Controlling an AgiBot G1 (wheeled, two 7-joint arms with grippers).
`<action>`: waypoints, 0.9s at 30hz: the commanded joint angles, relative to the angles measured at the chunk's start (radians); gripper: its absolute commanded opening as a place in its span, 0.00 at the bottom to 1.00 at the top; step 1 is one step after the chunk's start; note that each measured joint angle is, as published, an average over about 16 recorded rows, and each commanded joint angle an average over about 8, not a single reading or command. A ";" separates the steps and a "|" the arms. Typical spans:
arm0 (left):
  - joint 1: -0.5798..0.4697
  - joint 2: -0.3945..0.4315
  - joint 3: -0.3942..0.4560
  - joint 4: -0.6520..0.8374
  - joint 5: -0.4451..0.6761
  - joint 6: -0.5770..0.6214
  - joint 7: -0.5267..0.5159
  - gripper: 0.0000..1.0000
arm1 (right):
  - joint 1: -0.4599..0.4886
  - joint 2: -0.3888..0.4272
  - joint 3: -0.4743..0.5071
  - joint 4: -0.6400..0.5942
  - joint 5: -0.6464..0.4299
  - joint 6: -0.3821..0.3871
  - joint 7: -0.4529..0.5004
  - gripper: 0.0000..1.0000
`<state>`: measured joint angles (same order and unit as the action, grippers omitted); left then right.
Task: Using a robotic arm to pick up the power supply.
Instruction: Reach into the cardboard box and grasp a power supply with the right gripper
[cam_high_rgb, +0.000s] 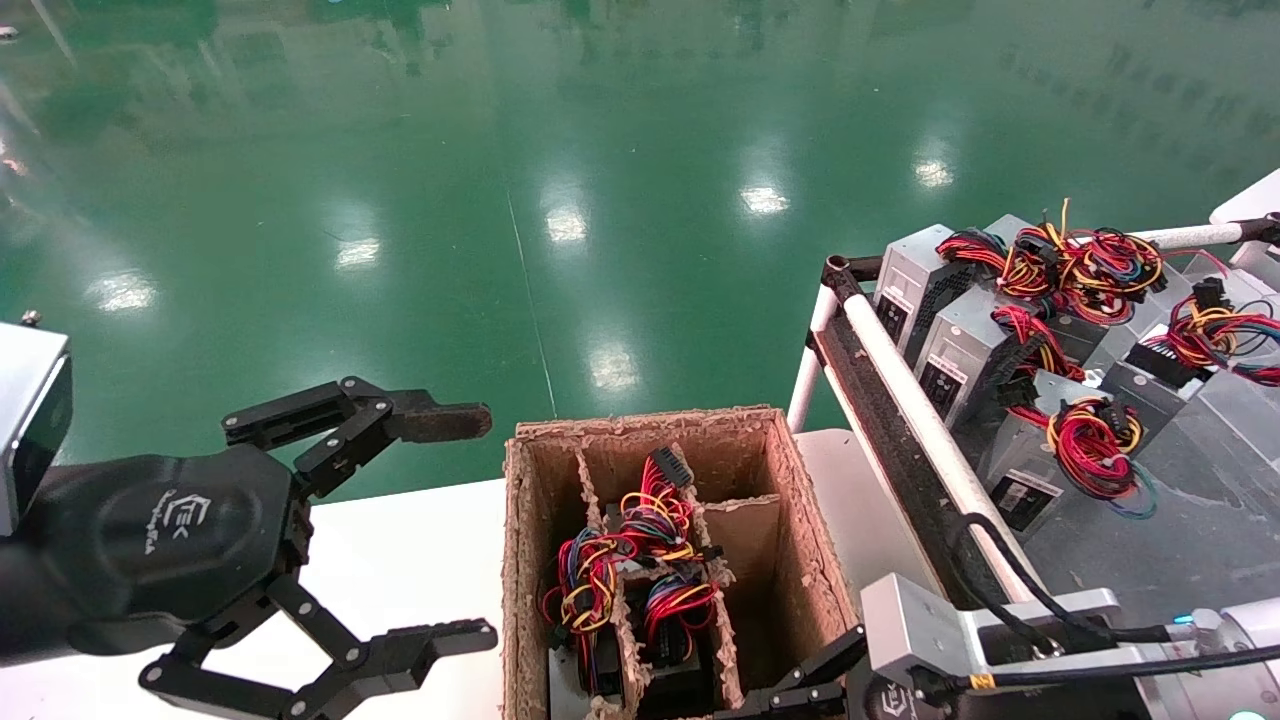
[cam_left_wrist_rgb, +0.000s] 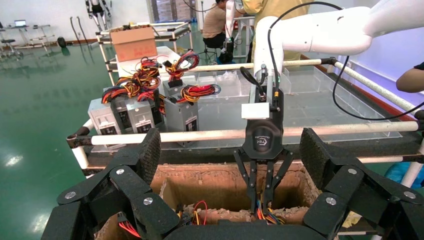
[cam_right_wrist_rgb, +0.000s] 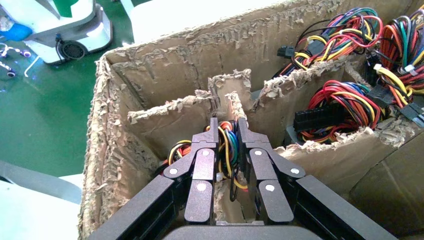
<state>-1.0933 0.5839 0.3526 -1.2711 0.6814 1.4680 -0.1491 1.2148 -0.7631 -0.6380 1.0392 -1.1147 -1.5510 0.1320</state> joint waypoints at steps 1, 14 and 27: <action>0.000 0.000 0.000 0.000 0.000 0.000 0.000 1.00 | -0.001 0.005 -0.001 0.008 0.004 0.000 0.000 0.00; 0.000 0.000 0.000 0.000 0.000 0.000 0.000 1.00 | -0.013 0.076 0.040 0.124 0.121 -0.002 0.004 0.00; 0.000 0.000 0.000 0.000 0.000 0.000 0.000 1.00 | -0.025 0.154 0.116 0.211 0.289 0.020 0.009 0.00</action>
<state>-1.0934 0.5837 0.3530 -1.2711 0.6811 1.4678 -0.1489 1.1923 -0.6089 -0.5211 1.2489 -0.8272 -1.5327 0.1407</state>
